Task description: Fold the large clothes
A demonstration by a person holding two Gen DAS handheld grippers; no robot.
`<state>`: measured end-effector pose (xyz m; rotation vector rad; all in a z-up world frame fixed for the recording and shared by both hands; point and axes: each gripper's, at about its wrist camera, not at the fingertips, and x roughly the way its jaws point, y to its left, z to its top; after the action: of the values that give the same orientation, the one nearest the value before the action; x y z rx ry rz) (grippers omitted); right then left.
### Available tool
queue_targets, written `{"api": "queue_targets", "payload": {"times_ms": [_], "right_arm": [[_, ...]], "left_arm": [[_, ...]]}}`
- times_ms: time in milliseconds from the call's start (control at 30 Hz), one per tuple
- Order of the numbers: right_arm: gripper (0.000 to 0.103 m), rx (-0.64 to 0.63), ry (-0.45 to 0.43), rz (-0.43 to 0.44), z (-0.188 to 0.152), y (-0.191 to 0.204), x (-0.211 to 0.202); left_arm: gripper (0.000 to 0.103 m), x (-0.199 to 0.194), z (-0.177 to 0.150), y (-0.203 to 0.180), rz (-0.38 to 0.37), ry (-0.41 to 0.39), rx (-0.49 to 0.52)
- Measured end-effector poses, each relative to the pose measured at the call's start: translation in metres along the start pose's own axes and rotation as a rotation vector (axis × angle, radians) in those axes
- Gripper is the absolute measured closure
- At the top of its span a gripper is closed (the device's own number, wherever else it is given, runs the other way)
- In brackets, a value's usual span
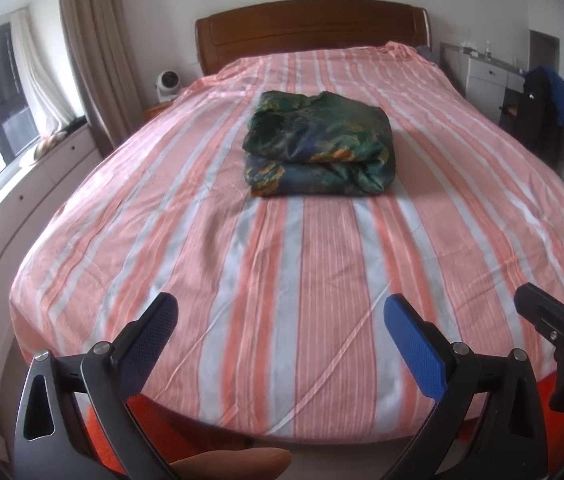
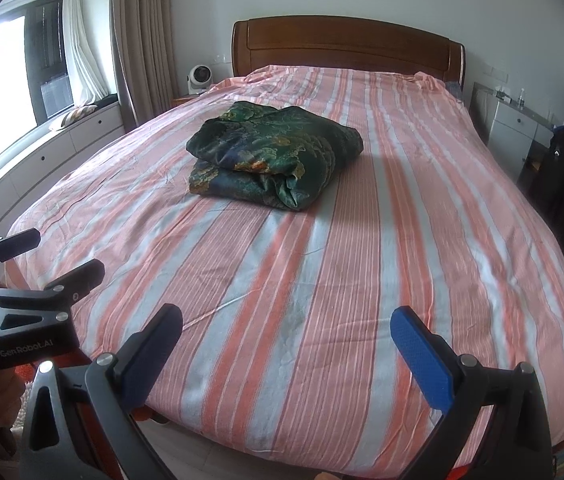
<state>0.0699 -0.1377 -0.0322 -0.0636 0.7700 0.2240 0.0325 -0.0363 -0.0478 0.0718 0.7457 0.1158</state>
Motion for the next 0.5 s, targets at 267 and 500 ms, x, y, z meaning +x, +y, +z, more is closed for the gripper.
{"api": "queue_targets", "payload": {"times_ms": [267, 500], "right_arm": [[0.000, 0.010, -0.005, 0.004, -0.0006, 0.0002, -0.0035], [0.000, 0.001, 0.006, 0.014, 0.0031, 0.0049, -0.0093]], "left_arm": [[0.000, -0.0033, -0.0006, -0.0010, 0.000, 0.003, 0.002], [0.000, -0.0083, 0.0016, 0.0034, -0.004, -0.003, 0.000]]}}
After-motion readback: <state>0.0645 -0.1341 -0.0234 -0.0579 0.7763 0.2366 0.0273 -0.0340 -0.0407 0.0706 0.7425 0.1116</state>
